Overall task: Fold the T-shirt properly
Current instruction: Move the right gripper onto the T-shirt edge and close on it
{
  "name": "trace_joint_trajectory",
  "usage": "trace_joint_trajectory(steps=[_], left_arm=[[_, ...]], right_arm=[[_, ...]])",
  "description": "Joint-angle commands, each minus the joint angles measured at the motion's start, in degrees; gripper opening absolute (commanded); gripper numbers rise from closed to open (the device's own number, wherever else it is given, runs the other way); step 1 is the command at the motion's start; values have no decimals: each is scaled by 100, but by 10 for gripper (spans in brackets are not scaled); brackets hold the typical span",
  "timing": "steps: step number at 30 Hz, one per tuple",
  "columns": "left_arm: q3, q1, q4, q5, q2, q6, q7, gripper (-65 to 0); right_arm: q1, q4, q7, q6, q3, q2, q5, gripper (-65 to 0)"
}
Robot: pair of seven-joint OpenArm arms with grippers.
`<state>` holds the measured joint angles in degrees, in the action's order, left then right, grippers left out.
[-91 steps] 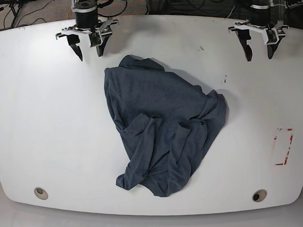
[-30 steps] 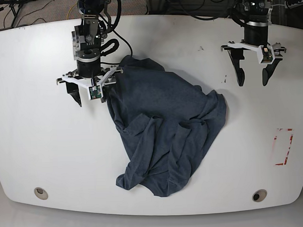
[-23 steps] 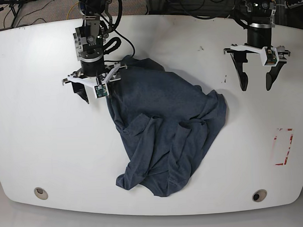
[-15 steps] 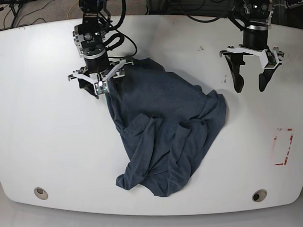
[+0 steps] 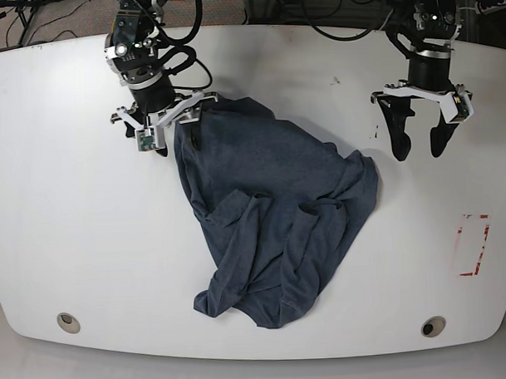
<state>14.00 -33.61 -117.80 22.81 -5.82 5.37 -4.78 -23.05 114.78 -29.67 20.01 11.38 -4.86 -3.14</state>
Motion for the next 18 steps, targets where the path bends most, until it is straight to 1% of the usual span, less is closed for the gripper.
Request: trace_joint_trajectory(steps=[1, 5, 7, 15, 17, 18], left_arm=[[60, -24, -120, 20, -60, -15, 201, -270], [69, -21, -131, 81, -82, -14, 172, -271], [108, -72, -188, 337, -106, 7, 154, -268], [129, -61, -194, 681, -193, 6, 67, -269], [154, -153, -247, 612, -215, 25, 116, -269], [159, -159, -245, 609, -214, 31, 123, -269]], right_arm=[[115, 121, 77, 64, 61, 71, -215, -295], [198, 78, 20, 146, 73, 127, -360, -295], [337, 82, -87, 253, -10, 207, -373, -293], [657, -87, -102, 419, 45, 427, -487, -286], [1015, -257, -283, 636, 79, 631, -505, -279], [1089, -316, -338, 662, 93, 669, -514, -277]])
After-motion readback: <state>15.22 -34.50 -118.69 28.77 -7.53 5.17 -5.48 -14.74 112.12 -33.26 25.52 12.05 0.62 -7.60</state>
